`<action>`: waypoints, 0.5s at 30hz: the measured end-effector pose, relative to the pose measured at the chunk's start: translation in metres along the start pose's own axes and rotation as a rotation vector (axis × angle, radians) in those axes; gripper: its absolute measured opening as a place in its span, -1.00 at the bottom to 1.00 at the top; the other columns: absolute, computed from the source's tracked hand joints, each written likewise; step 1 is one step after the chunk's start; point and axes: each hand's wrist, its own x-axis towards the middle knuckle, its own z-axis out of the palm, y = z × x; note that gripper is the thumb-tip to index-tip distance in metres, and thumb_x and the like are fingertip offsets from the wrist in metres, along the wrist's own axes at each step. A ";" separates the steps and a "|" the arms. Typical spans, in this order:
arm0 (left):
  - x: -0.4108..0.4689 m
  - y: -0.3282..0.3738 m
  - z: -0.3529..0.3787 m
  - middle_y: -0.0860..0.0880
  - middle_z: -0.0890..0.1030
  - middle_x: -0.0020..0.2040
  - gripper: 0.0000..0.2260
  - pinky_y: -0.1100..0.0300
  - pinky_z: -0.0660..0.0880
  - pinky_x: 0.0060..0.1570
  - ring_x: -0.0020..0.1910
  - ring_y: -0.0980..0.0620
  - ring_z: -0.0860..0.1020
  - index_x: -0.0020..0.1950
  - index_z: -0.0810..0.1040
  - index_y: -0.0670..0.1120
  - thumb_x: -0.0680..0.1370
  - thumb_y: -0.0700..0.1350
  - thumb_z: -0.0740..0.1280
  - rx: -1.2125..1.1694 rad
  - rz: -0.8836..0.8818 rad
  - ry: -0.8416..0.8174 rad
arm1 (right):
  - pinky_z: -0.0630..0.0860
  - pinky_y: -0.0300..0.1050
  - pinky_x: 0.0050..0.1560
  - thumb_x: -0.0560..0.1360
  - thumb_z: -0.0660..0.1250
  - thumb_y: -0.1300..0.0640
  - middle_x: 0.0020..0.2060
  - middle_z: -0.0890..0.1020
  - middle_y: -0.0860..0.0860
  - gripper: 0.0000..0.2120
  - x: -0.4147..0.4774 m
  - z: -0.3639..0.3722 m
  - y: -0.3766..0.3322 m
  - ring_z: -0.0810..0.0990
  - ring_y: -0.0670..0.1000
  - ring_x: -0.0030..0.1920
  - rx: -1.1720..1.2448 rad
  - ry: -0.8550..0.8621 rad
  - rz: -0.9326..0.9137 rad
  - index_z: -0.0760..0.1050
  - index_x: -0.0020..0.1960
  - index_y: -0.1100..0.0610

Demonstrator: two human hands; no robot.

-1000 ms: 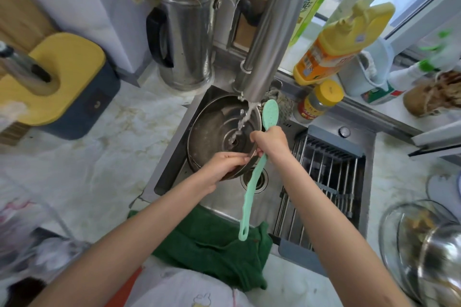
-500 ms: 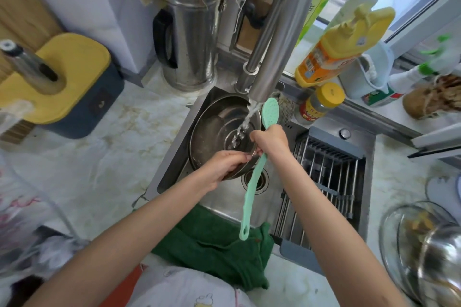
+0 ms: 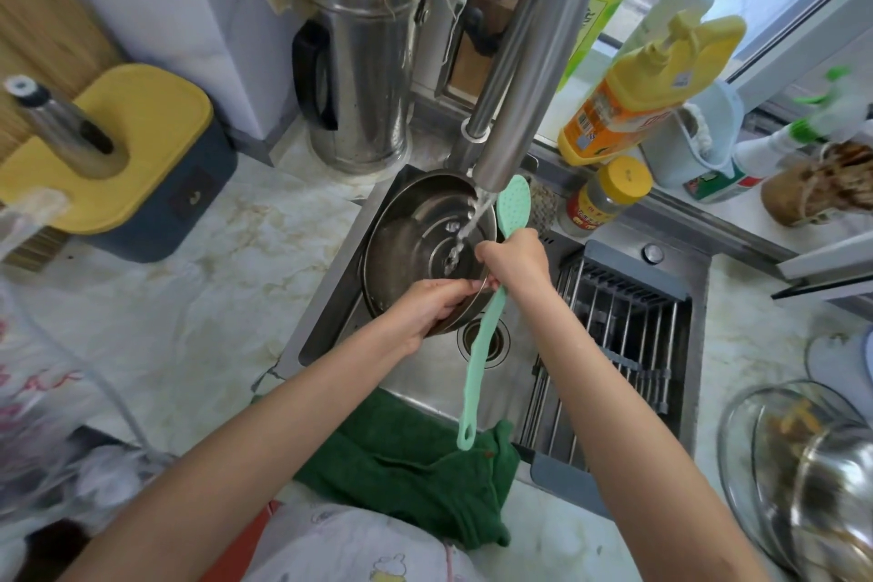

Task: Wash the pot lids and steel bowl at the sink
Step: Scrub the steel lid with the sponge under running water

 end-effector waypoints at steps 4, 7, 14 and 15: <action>0.002 -0.004 -0.006 0.12 0.69 -0.25 -0.88 0.48 0.46 -0.29 -0.24 0.27 0.64 -0.03 0.63 -0.04 0.57 -0.22 0.32 0.025 0.016 0.000 | 0.43 -0.20 -0.42 0.38 0.32 0.16 -0.38 0.58 0.10 -0.59 0.001 -0.002 0.003 0.52 -0.02 -0.52 0.033 -0.002 0.021 0.44 0.17 0.34; 0.002 -0.008 -0.005 0.05 0.71 -0.18 -0.91 0.46 0.47 -0.26 -0.21 0.23 0.65 -0.01 0.66 -0.09 0.53 -0.20 0.39 0.025 0.057 0.029 | 0.35 -0.26 -0.52 0.38 0.32 0.16 -0.38 0.58 0.10 -0.60 0.000 -0.001 0.005 0.49 -0.06 -0.60 0.040 -0.017 0.023 0.45 0.17 0.34; 0.008 -0.011 0.011 -0.08 0.52 -0.38 -0.73 0.44 0.31 -0.43 -0.47 0.20 0.42 -0.16 0.59 -0.25 0.47 -0.03 0.47 0.160 0.177 0.193 | 0.44 -0.23 -0.48 0.34 0.31 0.19 -0.47 0.59 0.10 -0.55 -0.005 -0.001 0.015 0.54 -0.04 -0.56 0.130 -0.046 0.090 0.45 0.18 0.36; 0.008 -0.011 0.008 -0.06 0.54 -0.34 -0.74 0.46 0.32 -0.39 -0.42 0.21 0.44 -0.17 0.59 -0.25 0.47 -0.04 0.46 0.213 0.192 0.172 | 0.40 -0.25 -0.52 0.35 0.31 0.21 -0.57 0.54 0.06 -0.56 -0.006 -0.003 0.017 0.48 -0.06 -0.64 0.144 -0.057 0.105 0.45 0.18 0.37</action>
